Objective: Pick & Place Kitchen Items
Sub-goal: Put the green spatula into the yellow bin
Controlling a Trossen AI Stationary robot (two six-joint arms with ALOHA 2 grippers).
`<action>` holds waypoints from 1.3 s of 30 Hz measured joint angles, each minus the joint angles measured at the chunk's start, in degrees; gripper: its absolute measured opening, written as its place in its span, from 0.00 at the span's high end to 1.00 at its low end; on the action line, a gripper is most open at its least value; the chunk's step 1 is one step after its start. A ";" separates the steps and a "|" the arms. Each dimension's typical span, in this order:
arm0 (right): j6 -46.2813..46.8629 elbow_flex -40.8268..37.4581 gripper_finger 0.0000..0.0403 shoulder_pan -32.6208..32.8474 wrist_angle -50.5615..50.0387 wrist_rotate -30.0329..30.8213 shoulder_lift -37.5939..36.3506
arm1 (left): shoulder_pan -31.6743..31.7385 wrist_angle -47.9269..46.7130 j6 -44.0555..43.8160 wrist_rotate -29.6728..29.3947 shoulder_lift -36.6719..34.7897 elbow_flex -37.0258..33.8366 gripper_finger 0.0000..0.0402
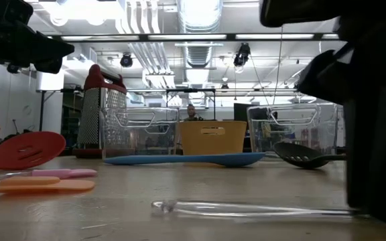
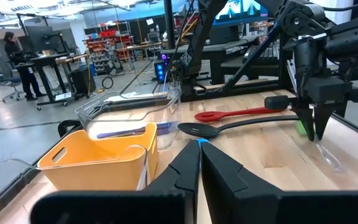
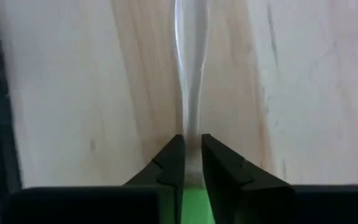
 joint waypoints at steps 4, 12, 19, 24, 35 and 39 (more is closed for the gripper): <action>-1.18 1.09 0.94 -0.27 -2.96 2.98 0.07 | 0.00 0.02 0.00 -0.01 0.00 0.00 0.95; -2.61 5.55 0.98 -0.71 -9.57 7.22 -0.36 | 0.00 0.02 0.01 -0.01 0.01 0.00 0.95; -2.54 12.01 0.98 -1.03 -14.88 6.09 -0.78 | -0.01 0.01 0.01 0.00 0.00 0.00 0.95; 3.40 14.95 0.97 -0.94 -19.68 -1.19 -0.87 | 0.00 0.00 0.00 0.00 0.00 -0.02 0.95; 9.08 10.78 0.67 -0.97 -21.18 -5.71 -0.90 | -0.01 0.01 0.02 -0.01 0.01 -0.01 0.95; 8.95 9.08 0.56 -0.97 -20.89 -5.71 -0.89 | -0.01 0.02 0.00 -0.02 0.02 -0.01 0.95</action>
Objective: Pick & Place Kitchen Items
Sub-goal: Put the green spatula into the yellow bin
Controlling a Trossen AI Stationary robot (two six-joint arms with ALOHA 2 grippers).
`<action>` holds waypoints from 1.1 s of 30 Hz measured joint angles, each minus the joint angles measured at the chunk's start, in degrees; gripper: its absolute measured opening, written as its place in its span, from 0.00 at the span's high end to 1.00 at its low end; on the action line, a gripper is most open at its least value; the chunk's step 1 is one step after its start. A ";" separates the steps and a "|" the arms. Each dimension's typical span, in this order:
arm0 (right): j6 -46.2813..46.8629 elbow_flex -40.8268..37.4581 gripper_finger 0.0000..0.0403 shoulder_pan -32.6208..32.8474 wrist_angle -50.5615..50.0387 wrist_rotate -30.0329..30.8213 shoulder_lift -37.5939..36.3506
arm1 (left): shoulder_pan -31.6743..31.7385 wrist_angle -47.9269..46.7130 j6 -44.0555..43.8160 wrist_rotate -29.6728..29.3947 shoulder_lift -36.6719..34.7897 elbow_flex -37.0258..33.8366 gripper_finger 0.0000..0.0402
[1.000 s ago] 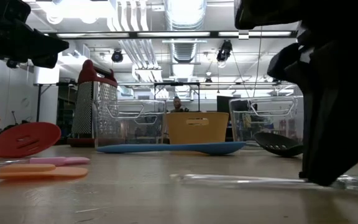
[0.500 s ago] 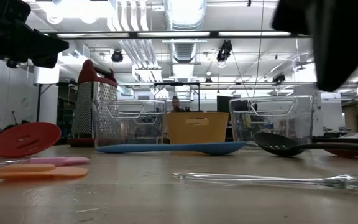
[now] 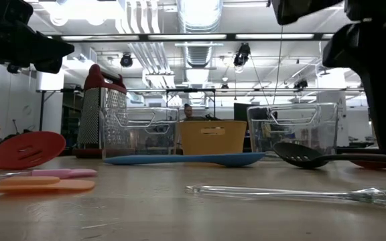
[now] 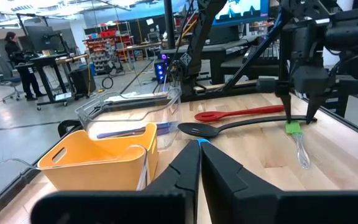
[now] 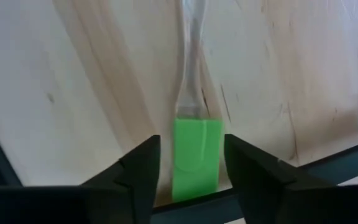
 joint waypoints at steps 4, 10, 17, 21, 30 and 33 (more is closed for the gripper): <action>0.02 -1.17 0.50 0.00 0.28 -0.65 0.00 | 0.01 0.00 0.00 0.02 -0.02 0.01 0.95; -0.25 -3.85 0.49 0.00 2.68 -0.61 0.02 | 0.01 0.00 0.01 0.01 0.00 0.00 0.95; -2.01 -7.32 0.54 -0.02 8.10 -1.81 -0.03 | 0.01 -0.02 0.00 0.02 -0.02 0.01 0.95; -2.04 -7.93 0.58 -0.04 8.20 -2.06 -0.01 | 0.01 -0.01 0.00 0.01 0.00 0.01 0.95; -5.14 -8.05 0.84 -0.52 8.88 -1.10 0.10 | 0.00 -0.02 0.00 0.01 0.00 0.01 0.95; -8.00 -7.93 0.92 -0.77 11.61 0.80 0.20 | 0.01 0.00 0.02 0.01 -0.01 0.01 0.95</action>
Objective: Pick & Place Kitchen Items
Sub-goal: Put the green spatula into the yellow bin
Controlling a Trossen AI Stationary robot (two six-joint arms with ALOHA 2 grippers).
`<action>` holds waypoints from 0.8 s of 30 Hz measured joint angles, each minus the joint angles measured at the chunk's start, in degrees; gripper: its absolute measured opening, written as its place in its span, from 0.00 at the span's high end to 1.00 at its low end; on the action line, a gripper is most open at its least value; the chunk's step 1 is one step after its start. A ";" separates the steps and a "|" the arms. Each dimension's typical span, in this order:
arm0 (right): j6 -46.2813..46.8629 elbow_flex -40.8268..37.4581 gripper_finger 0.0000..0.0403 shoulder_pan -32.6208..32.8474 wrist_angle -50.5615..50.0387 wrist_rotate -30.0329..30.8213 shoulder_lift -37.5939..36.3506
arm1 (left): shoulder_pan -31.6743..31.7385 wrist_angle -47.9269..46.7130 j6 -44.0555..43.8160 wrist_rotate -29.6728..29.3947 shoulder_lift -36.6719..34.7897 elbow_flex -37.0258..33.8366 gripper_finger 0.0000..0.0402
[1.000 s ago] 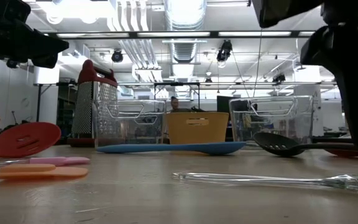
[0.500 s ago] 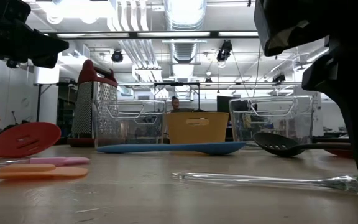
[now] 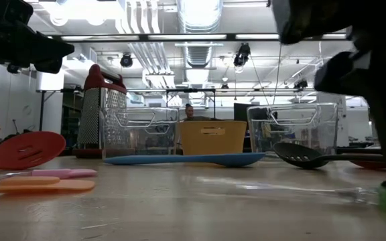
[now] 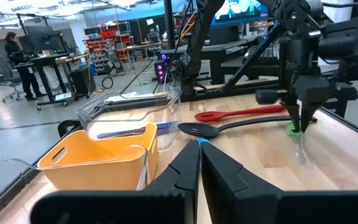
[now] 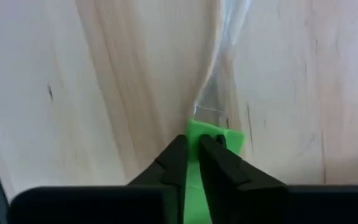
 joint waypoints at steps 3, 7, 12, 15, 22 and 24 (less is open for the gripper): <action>-2.10 0.91 0.97 -0.38 0.33 1.68 0.04 | 0.00 0.04 -0.02 -0.01 0.01 0.00 0.95; -4.43 2.25 0.98 -0.87 0.64 6.05 0.34 | 0.00 -0.02 -0.02 0.00 0.01 0.00 0.95; -5.62 3.89 0.98 -1.46 0.30 10.24 0.50 | 0.00 0.00 -0.02 0.01 0.03 0.00 0.95; -5.97 5.28 0.98 -1.46 -0.49 9.76 0.48 | 0.00 0.00 -0.02 0.01 0.03 0.00 0.95; 1.01 9.28 0.97 -1.17 -4.03 3.66 0.28 | -0.02 0.00 -0.02 0.01 0.03 0.00 0.95; 2.86 9.41 0.94 -0.59 -4.14 2.82 0.28 | 0.00 -0.02 -0.02 0.01 0.03 0.00 0.95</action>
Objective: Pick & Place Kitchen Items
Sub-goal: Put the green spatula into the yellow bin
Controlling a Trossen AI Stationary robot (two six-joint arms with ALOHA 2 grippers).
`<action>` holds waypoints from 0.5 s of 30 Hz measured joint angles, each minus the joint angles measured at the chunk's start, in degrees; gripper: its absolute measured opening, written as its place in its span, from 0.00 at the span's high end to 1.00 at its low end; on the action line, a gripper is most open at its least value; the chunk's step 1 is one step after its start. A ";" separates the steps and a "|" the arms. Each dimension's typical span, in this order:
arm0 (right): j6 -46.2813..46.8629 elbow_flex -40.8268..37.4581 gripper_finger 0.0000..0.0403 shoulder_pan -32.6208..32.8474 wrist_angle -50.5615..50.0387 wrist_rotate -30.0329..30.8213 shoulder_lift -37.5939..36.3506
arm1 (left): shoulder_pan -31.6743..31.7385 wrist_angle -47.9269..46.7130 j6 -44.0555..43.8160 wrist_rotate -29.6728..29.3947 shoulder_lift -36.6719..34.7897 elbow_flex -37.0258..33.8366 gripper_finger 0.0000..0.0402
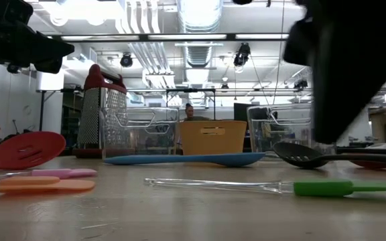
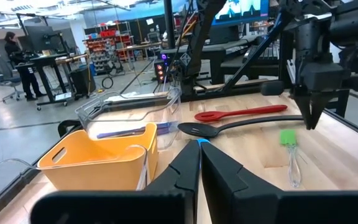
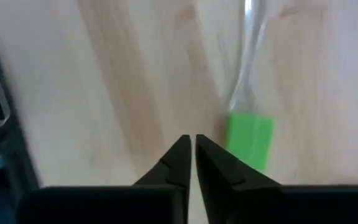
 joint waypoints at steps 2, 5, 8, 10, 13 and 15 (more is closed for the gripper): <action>1.73 -0.07 0.89 0.65 -0.82 -0.57 0.00 | -0.01 0.00 0.01 0.00 -0.01 0.00 0.95; 4.98 -1.16 0.79 1.33 -3.97 -0.66 -0.07 | -0.01 0.00 0.00 0.00 -0.02 0.00 0.95; 6.31 -2.42 0.67 1.40 -5.62 -0.10 -0.07 | 0.00 0.02 0.00 0.00 -0.02 0.00 0.95; 5.59 -3.06 0.60 1.37 -4.85 0.90 -0.07 | -0.01 0.01 0.00 0.00 -0.02 -0.01 0.95; 4.43 -4.15 0.51 1.29 -3.33 1.01 -0.07 | 0.00 0.00 0.00 -0.01 -0.02 0.00 0.95; 4.05 -4.93 0.48 1.23 -3.37 0.89 -0.07 | -0.01 0.02 0.01 0.00 -0.02 -0.01 0.95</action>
